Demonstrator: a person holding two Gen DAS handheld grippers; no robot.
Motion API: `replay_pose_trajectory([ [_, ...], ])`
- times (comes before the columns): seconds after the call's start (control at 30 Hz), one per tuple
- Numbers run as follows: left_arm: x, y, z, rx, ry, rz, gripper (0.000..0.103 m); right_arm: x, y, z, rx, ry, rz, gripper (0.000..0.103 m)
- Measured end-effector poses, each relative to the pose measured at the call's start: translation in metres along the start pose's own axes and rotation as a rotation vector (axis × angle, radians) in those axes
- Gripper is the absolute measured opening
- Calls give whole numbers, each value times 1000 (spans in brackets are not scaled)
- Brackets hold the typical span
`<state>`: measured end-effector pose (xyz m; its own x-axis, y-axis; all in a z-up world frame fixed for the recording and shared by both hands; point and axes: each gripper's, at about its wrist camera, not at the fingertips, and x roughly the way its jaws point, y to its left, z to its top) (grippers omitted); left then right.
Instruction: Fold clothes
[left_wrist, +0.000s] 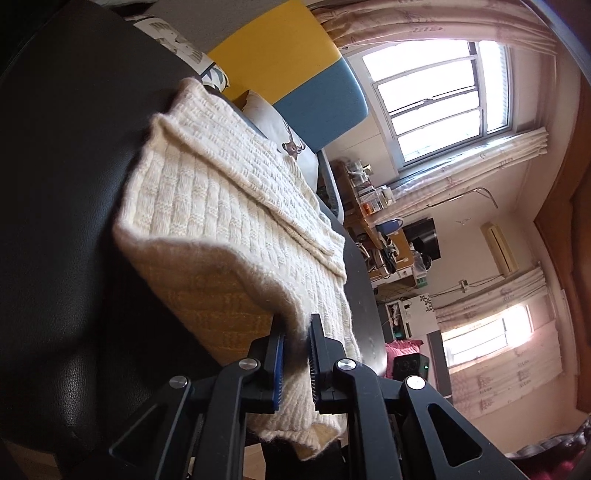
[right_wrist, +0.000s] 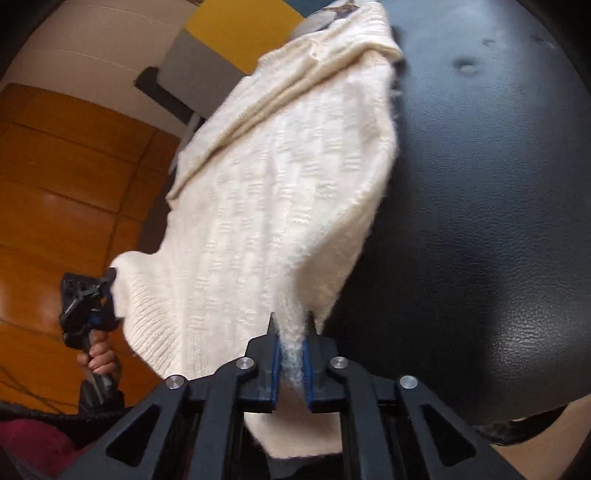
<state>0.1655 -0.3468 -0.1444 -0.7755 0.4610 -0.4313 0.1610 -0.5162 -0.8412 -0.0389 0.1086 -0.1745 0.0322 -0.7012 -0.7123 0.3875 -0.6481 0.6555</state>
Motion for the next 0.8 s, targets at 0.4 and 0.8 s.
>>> replay_pose_trajectory([
  [0.4,-19,-26,12,78,-85,-57,11,-44,31,17,-116,-117,68,6],
  [0.8,-12,-68,113,173,-215,-173,5,-49,51,127,-56,-267,196,6],
])
